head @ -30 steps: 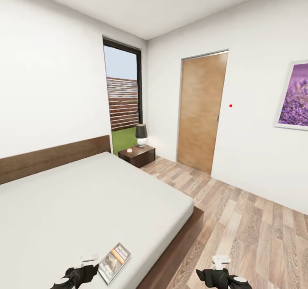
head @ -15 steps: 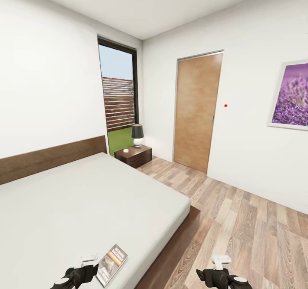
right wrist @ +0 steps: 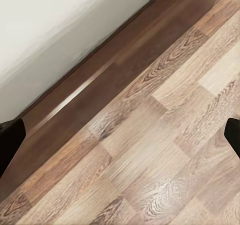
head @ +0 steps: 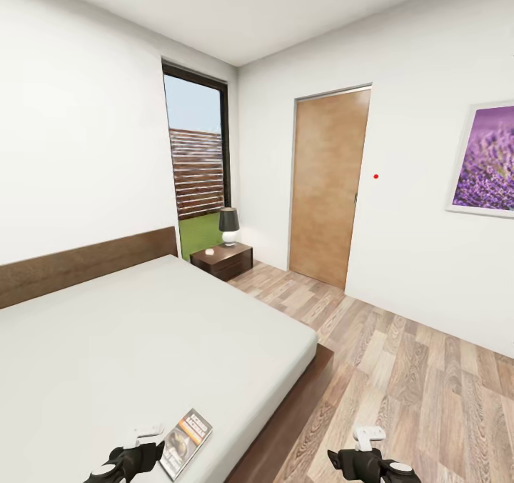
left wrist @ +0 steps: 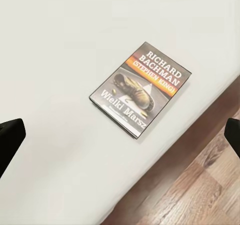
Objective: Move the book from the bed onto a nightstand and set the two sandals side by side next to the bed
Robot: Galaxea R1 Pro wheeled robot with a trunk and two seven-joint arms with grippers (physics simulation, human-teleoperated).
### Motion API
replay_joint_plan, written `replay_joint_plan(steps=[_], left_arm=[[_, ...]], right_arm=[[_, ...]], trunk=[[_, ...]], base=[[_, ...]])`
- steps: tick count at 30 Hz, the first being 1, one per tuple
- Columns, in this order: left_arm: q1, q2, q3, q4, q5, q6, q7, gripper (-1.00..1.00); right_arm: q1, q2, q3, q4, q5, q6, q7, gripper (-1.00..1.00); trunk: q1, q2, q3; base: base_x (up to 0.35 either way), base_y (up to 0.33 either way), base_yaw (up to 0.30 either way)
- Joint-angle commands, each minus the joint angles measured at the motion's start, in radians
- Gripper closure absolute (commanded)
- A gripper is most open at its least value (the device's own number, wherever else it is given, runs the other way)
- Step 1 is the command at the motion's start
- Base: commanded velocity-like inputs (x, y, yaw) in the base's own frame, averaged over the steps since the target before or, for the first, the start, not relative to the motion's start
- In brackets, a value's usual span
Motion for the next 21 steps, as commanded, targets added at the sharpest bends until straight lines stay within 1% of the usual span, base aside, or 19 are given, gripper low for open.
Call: replay_joint_plan(steps=[1, 13, 21], left_arm=[[0.000, 0.000, -0.008, 0.001, 0.010, -0.004, -0.002, -1.00], [0.000, 0.000, -0.008, 0.001, 0.010, -0.003, -0.001, -1.00], [0.000, 0.000, -0.008, 0.001, 0.010, -0.004, -0.002, -1.00]], right_arm=[[0.000, 0.001, -0.008, -0.002, 0.007, 0.003, 0.007, -1.00], [0.000, 0.001, -0.008, -0.001, 0.007, 0.003, 0.007, -1.00], [0.000, 0.001, -0.008, 0.000, 0.007, 0.003, 0.007, -1.00]], trunk=[[0.000, -0.001, 0.000], [0.000, -0.001, 0.000], [0.000, -0.001, 0.000]], base=[[0.035, 0.000, -0.004], [0.057, 0.002, -0.001], [0.087, 0.065, 0.000]])
